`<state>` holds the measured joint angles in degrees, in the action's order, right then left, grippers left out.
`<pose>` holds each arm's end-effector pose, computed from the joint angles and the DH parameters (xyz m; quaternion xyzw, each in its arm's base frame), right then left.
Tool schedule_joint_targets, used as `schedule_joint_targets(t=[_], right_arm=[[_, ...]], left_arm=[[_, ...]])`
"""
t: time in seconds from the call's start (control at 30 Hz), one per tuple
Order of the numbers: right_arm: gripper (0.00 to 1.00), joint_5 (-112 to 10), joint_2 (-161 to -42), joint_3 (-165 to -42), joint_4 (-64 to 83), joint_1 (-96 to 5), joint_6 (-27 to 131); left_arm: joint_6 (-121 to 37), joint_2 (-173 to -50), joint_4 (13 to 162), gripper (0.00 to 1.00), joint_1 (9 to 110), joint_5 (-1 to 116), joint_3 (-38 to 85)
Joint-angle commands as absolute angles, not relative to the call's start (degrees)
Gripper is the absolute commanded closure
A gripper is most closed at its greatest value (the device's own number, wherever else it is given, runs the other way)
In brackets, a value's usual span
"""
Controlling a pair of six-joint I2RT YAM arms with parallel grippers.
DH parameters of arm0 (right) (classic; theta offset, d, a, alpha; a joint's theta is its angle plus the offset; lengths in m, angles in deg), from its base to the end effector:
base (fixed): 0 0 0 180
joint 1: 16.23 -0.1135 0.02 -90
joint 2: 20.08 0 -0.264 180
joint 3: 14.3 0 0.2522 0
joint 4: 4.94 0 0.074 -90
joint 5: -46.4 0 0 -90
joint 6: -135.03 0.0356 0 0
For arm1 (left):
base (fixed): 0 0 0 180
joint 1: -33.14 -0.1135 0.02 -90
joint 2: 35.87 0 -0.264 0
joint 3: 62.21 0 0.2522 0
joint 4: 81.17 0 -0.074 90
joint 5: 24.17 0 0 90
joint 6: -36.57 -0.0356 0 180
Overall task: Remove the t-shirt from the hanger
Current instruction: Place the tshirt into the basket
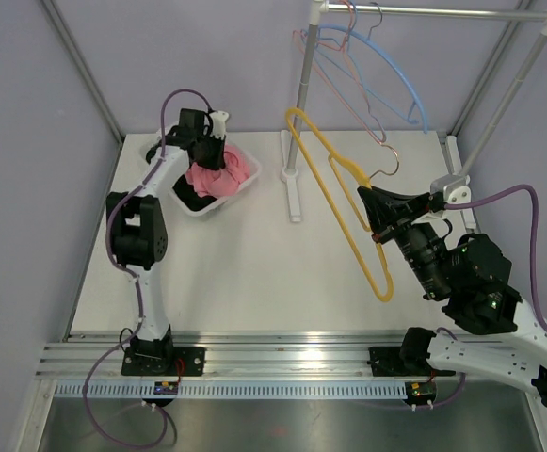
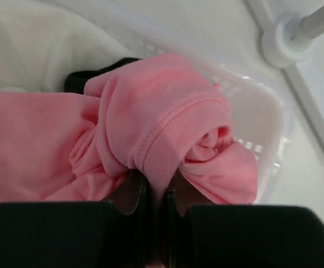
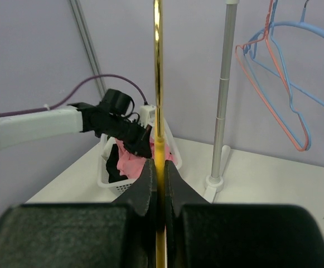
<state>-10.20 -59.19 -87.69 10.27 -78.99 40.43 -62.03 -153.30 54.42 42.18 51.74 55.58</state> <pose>0.0731 0.0991 0.4560 -0.1134 0.5922 0.2335 0.7628 0.4646 -0.0827 0.2739 0.1874 0.8956 -0.1144 0.3869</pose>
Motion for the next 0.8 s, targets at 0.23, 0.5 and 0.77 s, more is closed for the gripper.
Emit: schedule_joint_targets(t=[0.23, 0.5, 0.77], right_arm=[[1.00, -10.56, -58.75, -88.96, 8.21, -79.34, 40.90], [1.00, -10.65, -59.19, -89.14, 8.20, -79.34, 40.90], [1.00, -10.56, -58.40, -88.96, 8.47, -79.34, 40.90]], left_arm=[[-66.61, -164.28, 55.27, 0.96, 44.13, 58.27, 58.61], [-66.18, -153.83, 57.12, 0.48, 44.13, 59.06, 54.30], [-66.18, -146.45, 58.00, 0.23, 44.13, 57.48, 50.26]])
